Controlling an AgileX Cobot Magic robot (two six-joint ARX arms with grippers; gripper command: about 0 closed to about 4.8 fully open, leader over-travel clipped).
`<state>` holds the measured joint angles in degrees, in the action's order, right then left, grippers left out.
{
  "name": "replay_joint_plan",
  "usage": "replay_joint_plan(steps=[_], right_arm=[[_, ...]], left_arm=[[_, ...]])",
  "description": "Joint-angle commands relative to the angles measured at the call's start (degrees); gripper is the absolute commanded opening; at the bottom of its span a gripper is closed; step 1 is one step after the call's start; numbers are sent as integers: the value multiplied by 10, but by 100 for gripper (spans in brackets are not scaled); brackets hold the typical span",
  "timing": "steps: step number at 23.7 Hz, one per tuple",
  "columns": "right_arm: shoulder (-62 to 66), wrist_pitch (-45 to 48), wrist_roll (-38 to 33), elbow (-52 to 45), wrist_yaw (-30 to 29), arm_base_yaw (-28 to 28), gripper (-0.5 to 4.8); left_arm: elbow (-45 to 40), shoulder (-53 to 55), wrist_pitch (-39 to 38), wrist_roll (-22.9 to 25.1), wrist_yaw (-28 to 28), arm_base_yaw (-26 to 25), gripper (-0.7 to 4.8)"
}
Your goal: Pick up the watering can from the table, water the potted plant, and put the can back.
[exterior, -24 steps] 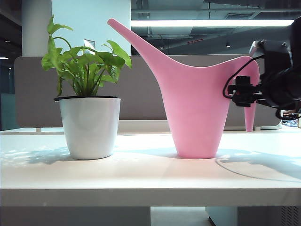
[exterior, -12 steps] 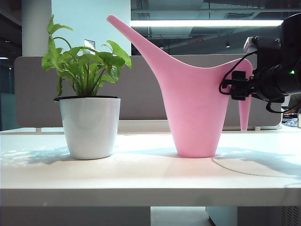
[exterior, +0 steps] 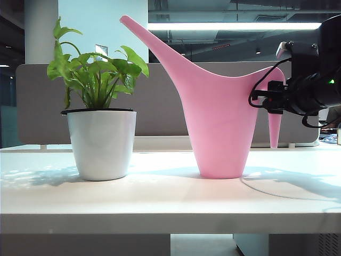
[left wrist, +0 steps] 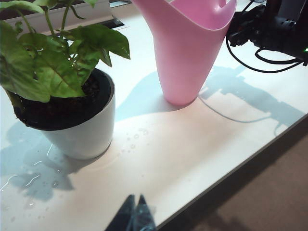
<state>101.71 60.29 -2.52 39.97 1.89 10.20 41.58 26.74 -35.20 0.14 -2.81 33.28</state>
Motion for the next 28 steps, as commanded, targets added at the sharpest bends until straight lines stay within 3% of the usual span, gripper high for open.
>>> replay_joint_plan(steps=[1, 3, 7, 15, 18, 25, 28], right_arm=[[-2, 13, 2, 4, -22, -5, 144], [-3, 14, 3, 4, -33, -7, 143], [-14, 7, 26, 4, -46, -9, 49], [-55, -54, 70, 4, -48, -8, 38], [-61, -63, 76, 4, -30, -9, -6], [-81, -61, 79, 5, -1, -12, -6], [-102, -61, 113, 6, 0, -13, -6]], left_arm=[[2, 0, 5, -2, 1, 1, 3], [2, 0, 6, -2, 1, 1, 3], [2, 0, 6, -2, 1, 1, 3], [2, 0, 6, -2, 1, 1, 3], [2, 0, 6, -2, 1, 1, 3], [2, 0, 5, -2, 1, 1, 3], [2, 0, 5, -2, 1, 1, 3]])
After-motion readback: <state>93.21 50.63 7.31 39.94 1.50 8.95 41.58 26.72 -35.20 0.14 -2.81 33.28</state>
